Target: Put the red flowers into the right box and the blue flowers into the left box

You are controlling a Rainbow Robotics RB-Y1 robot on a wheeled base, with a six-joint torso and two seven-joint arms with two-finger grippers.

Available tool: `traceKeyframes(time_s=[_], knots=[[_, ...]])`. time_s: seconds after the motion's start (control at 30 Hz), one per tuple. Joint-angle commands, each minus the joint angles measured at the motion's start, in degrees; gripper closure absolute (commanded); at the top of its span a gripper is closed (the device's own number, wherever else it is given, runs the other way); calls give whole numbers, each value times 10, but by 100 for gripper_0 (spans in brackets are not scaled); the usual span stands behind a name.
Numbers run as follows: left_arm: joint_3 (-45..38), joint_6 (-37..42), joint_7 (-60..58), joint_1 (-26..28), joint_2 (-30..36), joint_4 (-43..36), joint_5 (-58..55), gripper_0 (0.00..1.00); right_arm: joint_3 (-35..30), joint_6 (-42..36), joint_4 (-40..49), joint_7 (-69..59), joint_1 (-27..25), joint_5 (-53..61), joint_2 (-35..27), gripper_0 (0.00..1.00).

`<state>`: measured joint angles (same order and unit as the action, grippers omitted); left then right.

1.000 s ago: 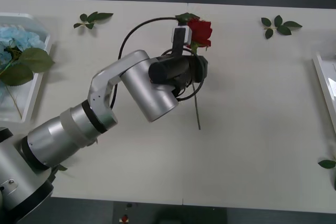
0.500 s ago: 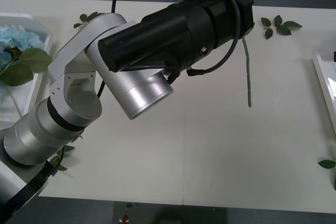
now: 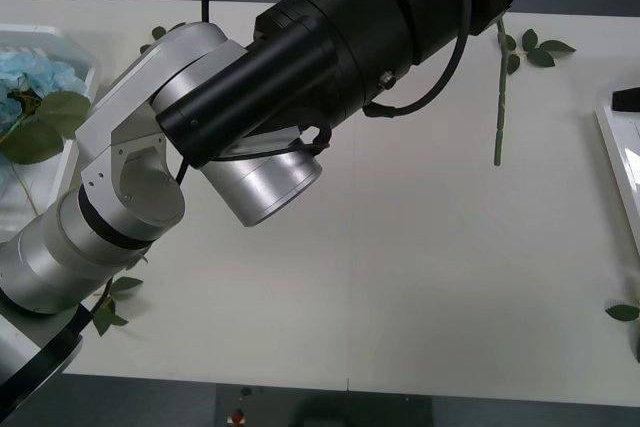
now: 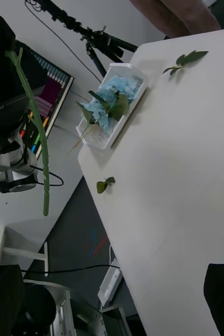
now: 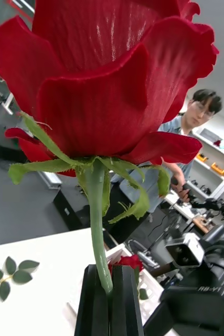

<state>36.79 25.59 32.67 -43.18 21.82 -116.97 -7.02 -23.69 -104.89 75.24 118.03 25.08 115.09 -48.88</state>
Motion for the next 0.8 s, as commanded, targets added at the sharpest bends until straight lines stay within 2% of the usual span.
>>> traceKeyframes(time_s=[0.03, 0.33, 0.8], knots=[[-20, -22, -22, -21, 14, -22, 9, 100, 1, 0, 31, 0, 37, 7, 41, 0], [-30, -22, -41, -22, 21, -34, 15, 100, 24, 19, 61, -18, 72, 9, 113, 0], [-30, -22, -41, -22, 21, -34, 15, 100, 82, 99, 127, -43, 79, 9, 169, 0]])
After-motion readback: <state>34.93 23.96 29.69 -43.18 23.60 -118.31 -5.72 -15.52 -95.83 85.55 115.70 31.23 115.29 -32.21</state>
